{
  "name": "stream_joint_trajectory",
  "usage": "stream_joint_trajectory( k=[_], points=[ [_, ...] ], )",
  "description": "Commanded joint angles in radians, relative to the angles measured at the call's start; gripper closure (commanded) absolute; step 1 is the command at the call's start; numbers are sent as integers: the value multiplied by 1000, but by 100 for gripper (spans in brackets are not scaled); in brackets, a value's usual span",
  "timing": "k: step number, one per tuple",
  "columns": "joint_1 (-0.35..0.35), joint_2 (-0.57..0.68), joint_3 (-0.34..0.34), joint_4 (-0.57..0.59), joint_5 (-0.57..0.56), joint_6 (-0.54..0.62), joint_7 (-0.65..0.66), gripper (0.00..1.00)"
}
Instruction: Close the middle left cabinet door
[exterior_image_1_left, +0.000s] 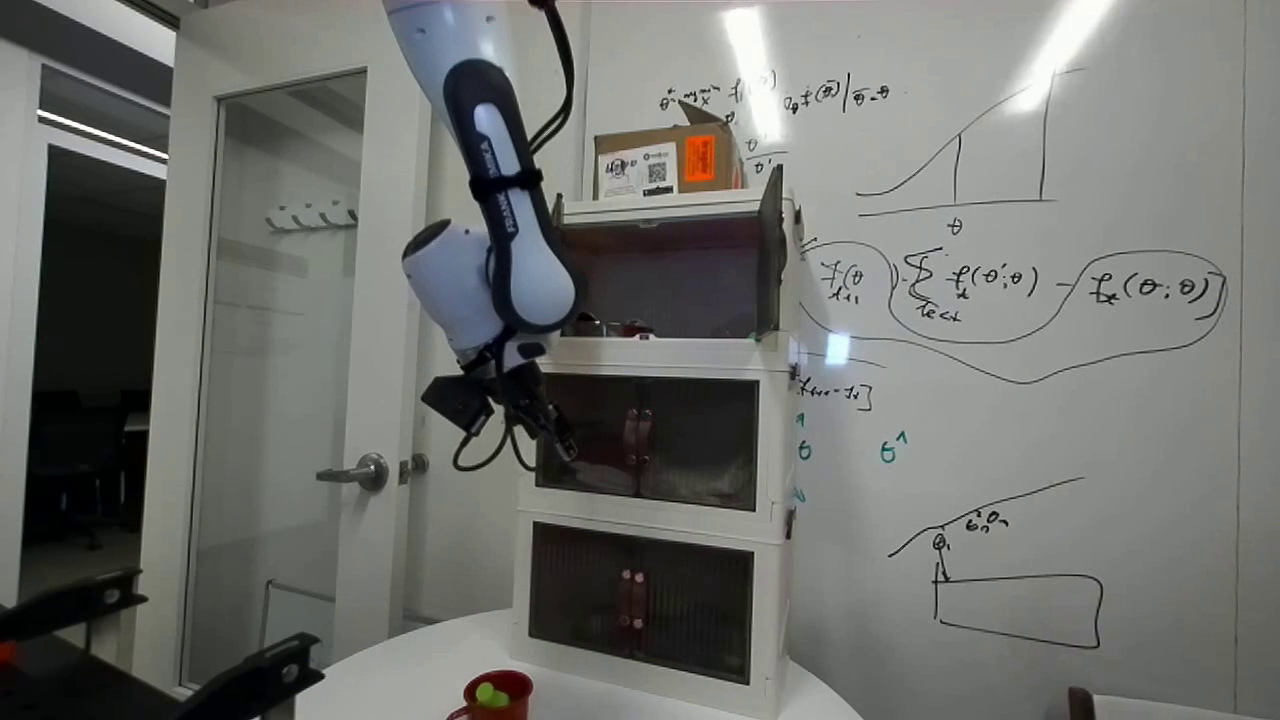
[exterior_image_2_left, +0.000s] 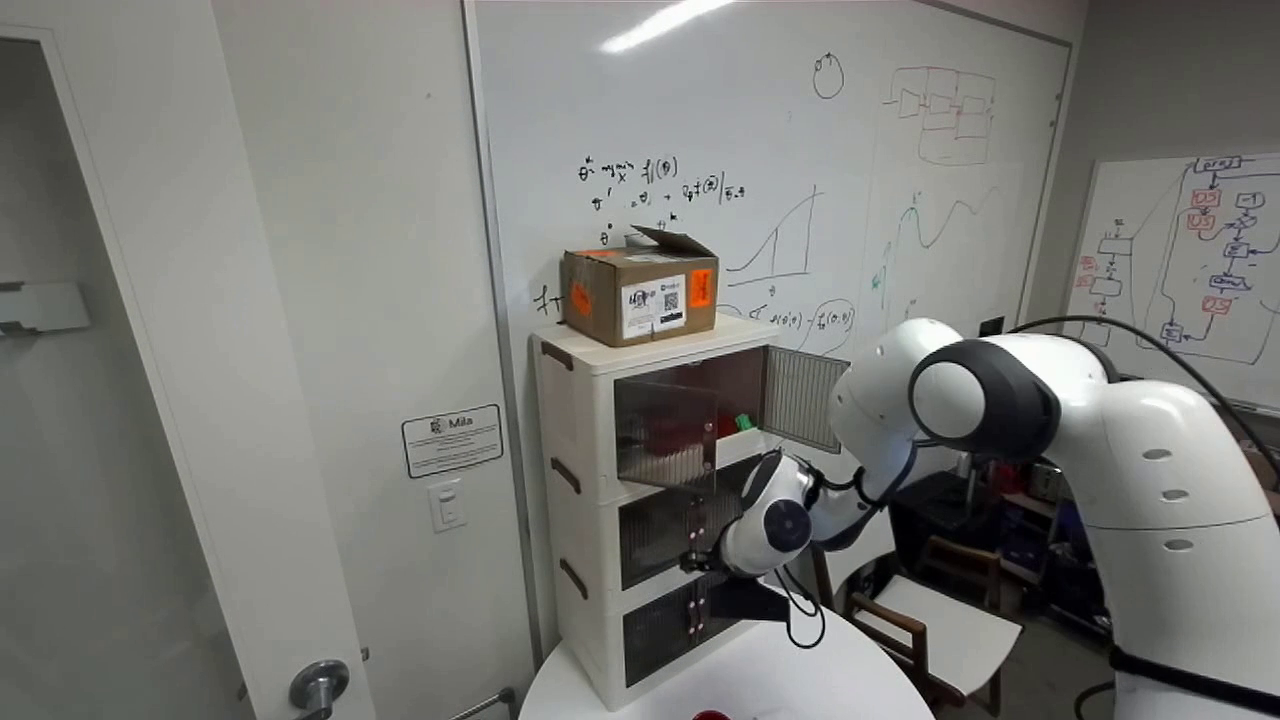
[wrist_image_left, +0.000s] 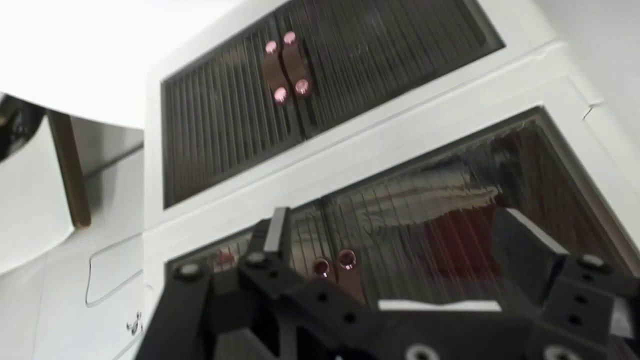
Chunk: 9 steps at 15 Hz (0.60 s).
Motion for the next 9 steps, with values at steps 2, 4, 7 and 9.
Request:
stream_joint_trajectory(
  k=[2, 4, 7, 9],
  points=[
    [-79, -224, -46, -216, -37, 351, -23, 0],
    [-106, -292, -87, -263, -96, 539, -36, 0],
    [-7, -372, -308, -338, -145, 787, -144, 0],
    [66, -337, -449, -394, -150, 784, -240, 0]
  ],
)
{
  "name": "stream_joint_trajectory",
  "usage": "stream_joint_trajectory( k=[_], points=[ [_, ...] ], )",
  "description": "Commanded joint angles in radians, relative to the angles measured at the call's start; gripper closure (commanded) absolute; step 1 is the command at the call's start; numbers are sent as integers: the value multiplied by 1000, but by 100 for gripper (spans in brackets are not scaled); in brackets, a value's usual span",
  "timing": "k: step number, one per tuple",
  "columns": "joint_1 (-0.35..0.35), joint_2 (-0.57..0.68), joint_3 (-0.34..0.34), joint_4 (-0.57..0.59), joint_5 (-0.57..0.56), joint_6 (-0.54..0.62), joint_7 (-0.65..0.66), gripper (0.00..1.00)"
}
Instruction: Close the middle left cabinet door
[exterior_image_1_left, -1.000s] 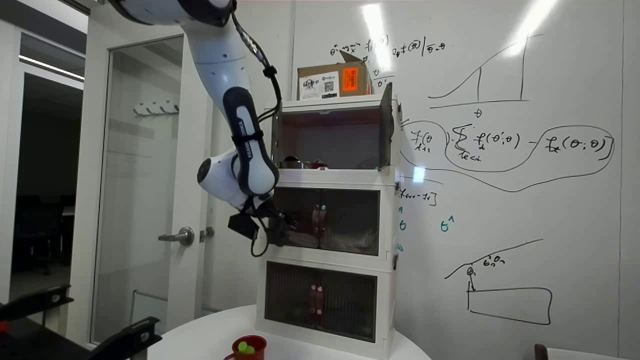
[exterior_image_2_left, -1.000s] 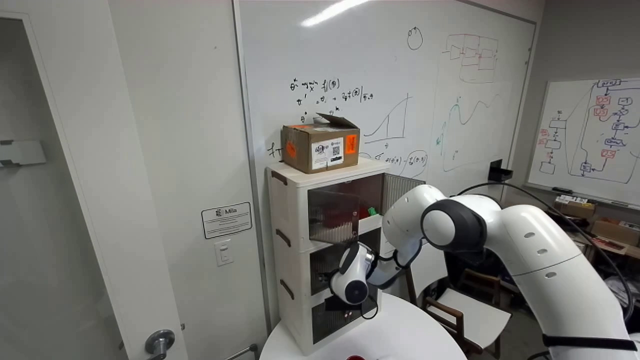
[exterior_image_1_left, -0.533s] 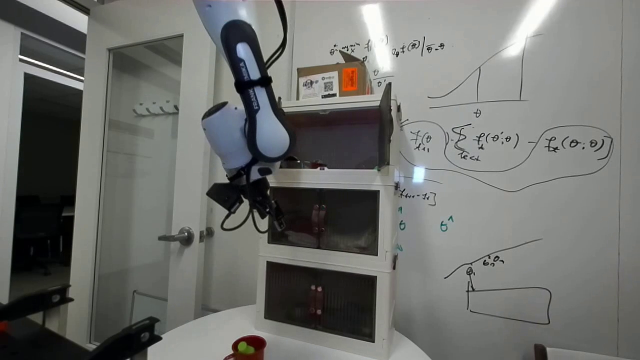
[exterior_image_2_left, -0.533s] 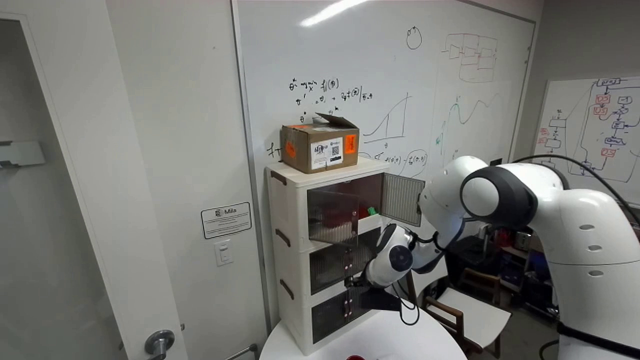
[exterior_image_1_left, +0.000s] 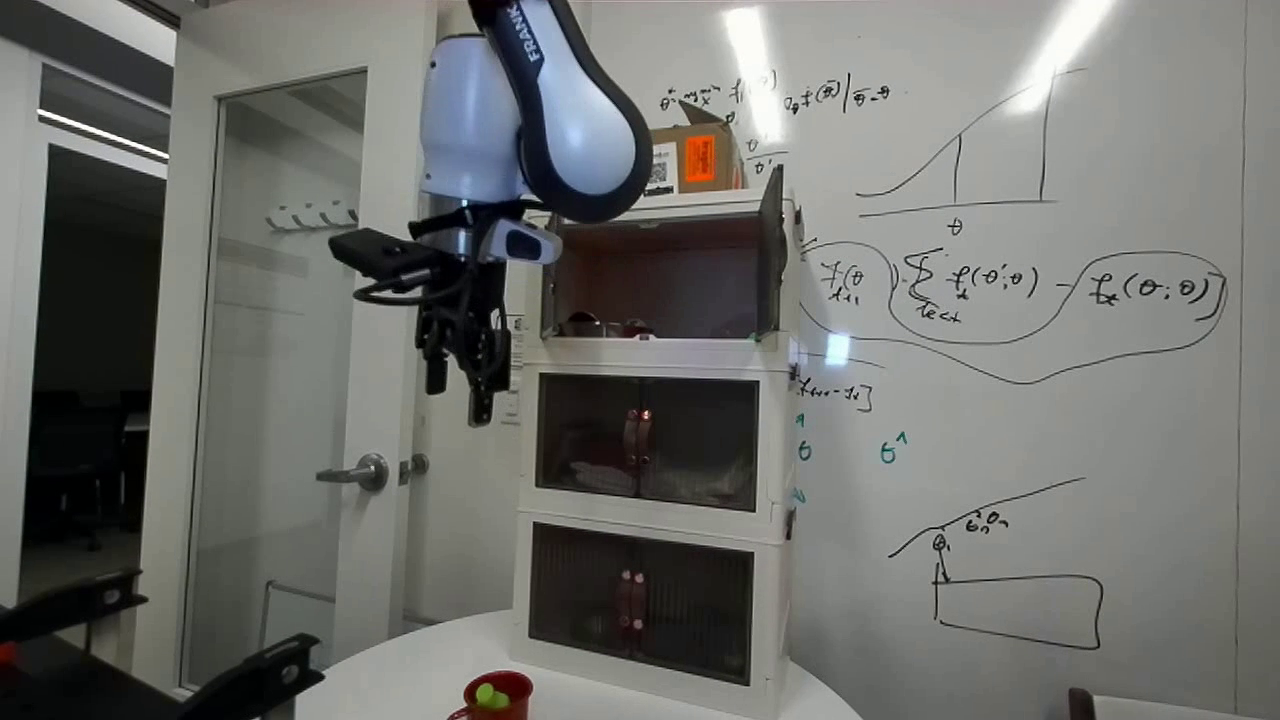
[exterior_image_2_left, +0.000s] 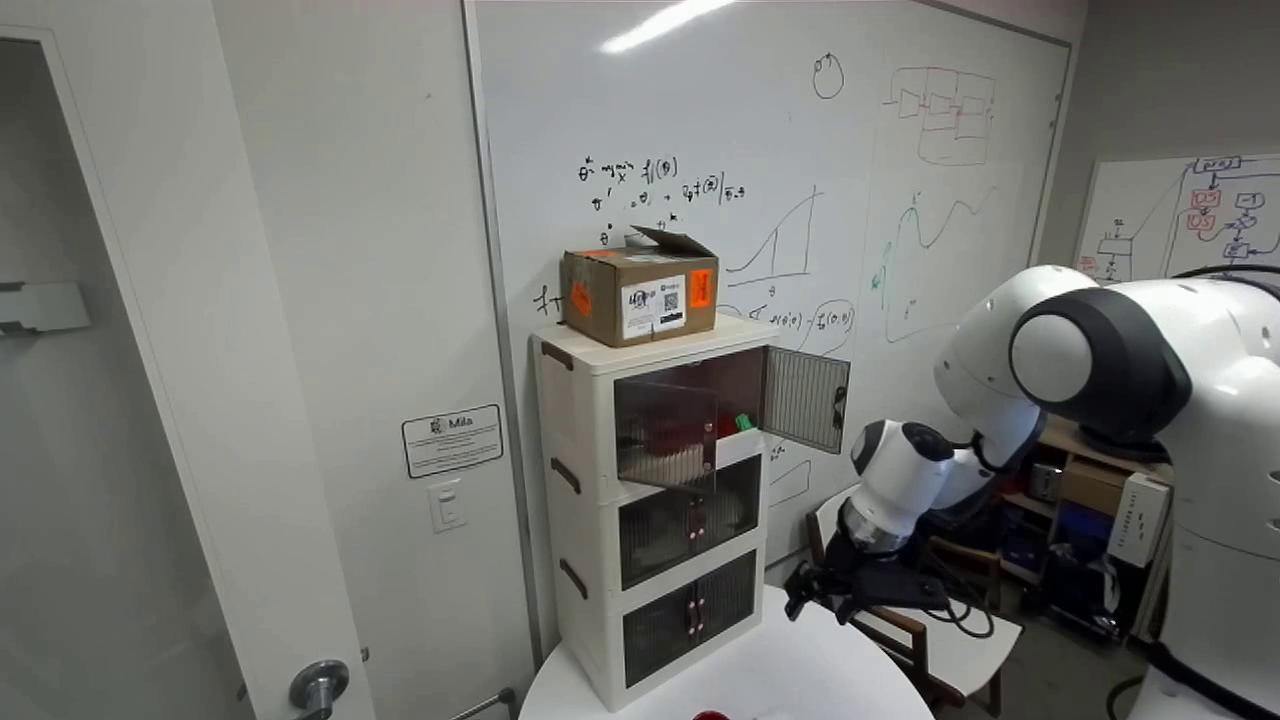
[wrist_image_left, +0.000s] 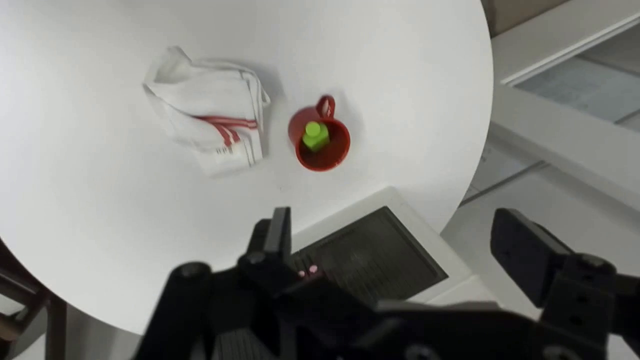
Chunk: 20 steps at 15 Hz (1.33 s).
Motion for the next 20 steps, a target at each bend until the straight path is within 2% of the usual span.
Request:
stream_joint_trajectory(
  k=[1, 5, 9, 11, 14, 15, 16, 18, 20],
  points=[
    [186, 23, -277, -105, 0, -21, -146, 0],
    [460, 158, -602, -49, 7, -37, -213, 0],
    [755, 302, -913, 34, 10, -2, -212, 0],
    [906, 374, -1069, 84, 11, 63, -197, 0],
    [1065, 360, -1278, 119, 14, 294, -186, 0],
    [1087, 355, -1313, 132, 15, 373, -174, 0],
    [1031, 341, -1224, 104, 16, 255, -194, 0],
    [1081, 340, -1293, 127, 15, 336, -186, 0],
    [1081, 340, -1301, 128, 15, 341, -186, 0]
  ],
)
